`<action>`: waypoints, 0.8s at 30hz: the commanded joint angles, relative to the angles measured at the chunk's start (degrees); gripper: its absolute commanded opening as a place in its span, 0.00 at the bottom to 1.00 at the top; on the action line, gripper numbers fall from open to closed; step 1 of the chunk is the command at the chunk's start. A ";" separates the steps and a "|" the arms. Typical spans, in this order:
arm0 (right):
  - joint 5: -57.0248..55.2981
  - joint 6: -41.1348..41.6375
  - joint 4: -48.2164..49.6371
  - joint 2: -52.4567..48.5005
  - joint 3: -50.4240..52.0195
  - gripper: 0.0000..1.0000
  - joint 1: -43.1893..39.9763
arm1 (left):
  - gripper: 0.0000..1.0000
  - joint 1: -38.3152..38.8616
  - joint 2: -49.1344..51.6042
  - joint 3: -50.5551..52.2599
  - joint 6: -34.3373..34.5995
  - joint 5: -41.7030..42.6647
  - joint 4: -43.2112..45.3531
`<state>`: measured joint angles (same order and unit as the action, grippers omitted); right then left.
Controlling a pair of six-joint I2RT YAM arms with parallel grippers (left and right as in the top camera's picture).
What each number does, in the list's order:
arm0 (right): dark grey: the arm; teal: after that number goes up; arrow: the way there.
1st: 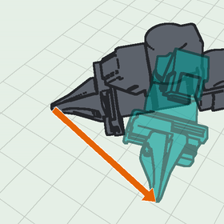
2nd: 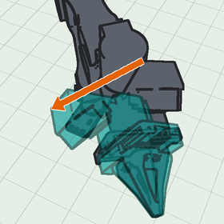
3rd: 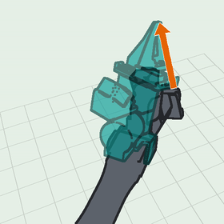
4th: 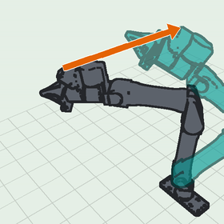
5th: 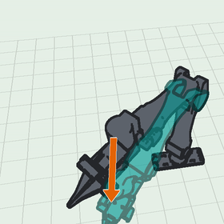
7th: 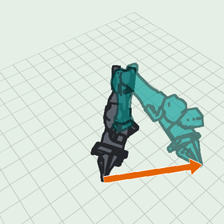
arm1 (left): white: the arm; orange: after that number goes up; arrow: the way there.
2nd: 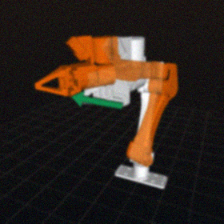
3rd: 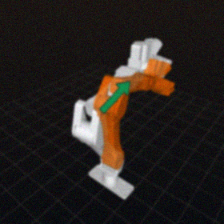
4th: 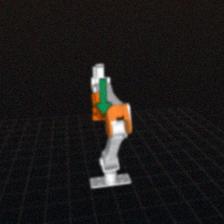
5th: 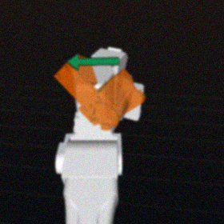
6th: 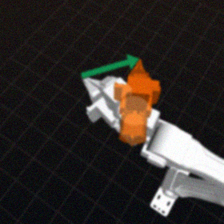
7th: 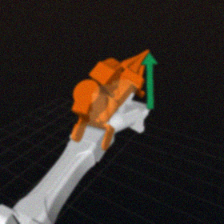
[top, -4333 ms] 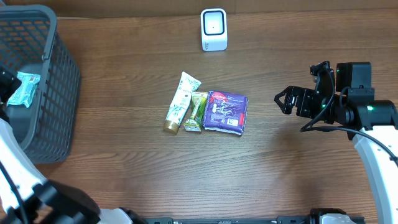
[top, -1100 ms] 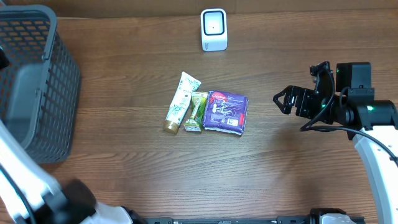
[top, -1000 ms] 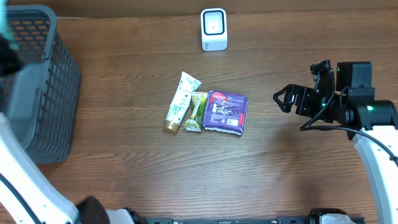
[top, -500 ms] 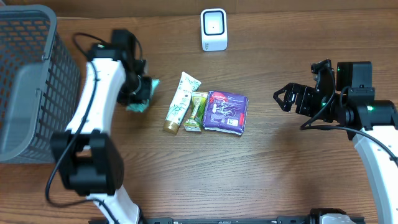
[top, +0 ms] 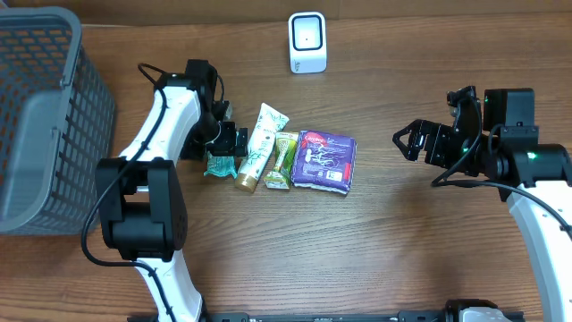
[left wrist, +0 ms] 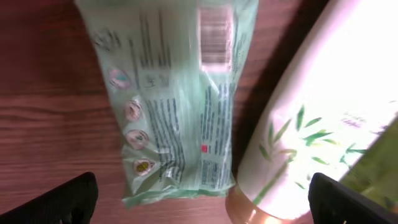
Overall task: Scan the item barcode
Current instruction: 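Place the mint-green wipes pack left of the Pantene tube, lift left gripper, then move the right gripper to the purple pad pack and grasp it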
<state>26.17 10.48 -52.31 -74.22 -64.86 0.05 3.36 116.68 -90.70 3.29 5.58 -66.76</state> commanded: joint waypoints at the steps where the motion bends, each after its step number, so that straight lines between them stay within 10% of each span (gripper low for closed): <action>1: 0.50 -0.02 0.15 -0.39 1.77 1.00 0.33 | 1.00 -0.07 -5.84 -6.45 1.05 2.05 -0.70; 4: 0.48 -0.04 1.36 -1.97 1.86 0.80 1.40 | 1.00 0.02 -11.72 -10.08 1.07 4.55 0.02; 13: -6.19 -2.93 9.60 -6.56 -0.22 0.90 11.50 | 1.00 0.04 -27.54 -11.61 1.01 6.03 1.03; 24: -5.40 -20.98 -8.68 -30.49 -28.98 0.90 11.91 | 1.00 0.04 -28.17 -11.58 1.01 6.03 0.70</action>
<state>20.73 -3.27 -59.72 -99.98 -89.73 11.66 3.36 88.29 -101.62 3.33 10.96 -66.15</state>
